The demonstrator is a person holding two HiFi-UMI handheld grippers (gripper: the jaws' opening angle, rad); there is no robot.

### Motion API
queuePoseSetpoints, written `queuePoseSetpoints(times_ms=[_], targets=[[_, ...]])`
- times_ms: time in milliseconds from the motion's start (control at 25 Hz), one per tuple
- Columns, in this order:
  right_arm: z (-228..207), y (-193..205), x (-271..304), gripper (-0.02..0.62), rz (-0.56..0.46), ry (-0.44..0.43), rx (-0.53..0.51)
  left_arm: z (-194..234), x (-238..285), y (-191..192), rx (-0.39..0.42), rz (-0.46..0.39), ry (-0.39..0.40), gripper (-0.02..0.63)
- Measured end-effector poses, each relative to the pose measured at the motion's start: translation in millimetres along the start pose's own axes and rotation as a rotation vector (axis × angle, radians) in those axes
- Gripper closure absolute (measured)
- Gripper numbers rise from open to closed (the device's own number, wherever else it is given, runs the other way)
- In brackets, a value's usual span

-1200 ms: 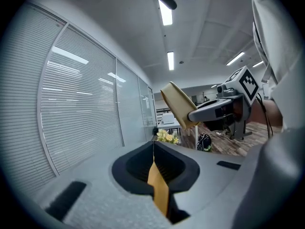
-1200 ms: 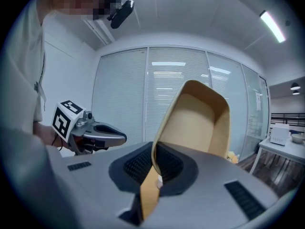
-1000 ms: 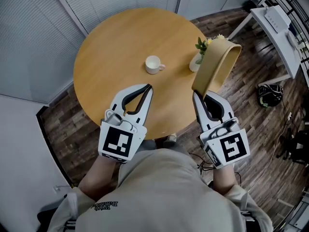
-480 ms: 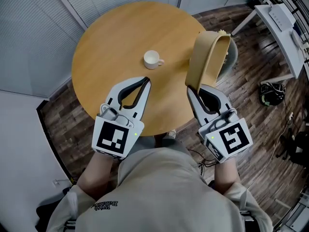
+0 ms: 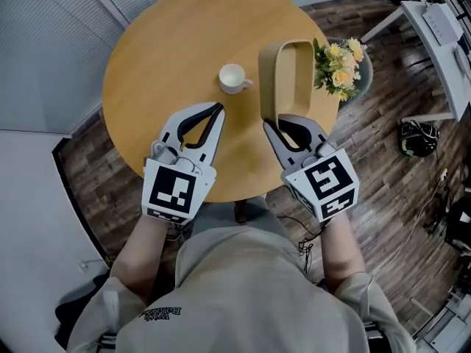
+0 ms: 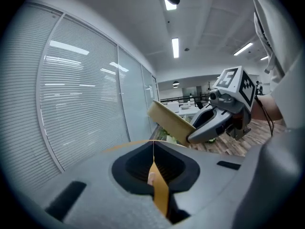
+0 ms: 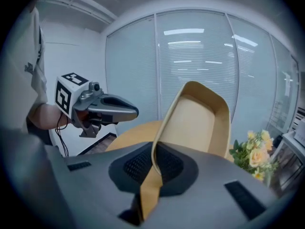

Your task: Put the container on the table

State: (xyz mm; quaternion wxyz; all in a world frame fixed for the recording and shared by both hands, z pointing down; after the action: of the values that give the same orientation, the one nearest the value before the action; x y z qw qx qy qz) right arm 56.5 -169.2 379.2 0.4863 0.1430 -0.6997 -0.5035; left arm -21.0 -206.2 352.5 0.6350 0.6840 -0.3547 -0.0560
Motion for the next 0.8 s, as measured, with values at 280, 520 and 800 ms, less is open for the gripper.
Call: queuePoseSetpoints(times_ms=[280,520,800], targets=[[-11,67,46,0.561,0.173,-0.028,0.053,6,35,43,-0.072,0.067,0.023,0.584],[-29,130,78,0.561,0.312,-0.020,0.107,-3,68,97,-0.143,0.156,0.057,0.584],[-36,205,111,0.561,0.469,-0.026,0.148,-20,99,145,-0.228,0.214,0.092,0.584]])
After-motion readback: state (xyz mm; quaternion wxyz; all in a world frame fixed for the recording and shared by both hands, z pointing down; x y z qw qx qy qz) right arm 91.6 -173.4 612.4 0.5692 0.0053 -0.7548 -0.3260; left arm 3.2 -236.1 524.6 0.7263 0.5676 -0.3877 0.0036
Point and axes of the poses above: the fingertips, and each gripper's own axes: x forward along the fingers, z to its left, y out of its underside, the point moved 1 cm from there along -x, backward along the fingers, and after that the axes turned 3 degrees about z, right-handed, at the moved point
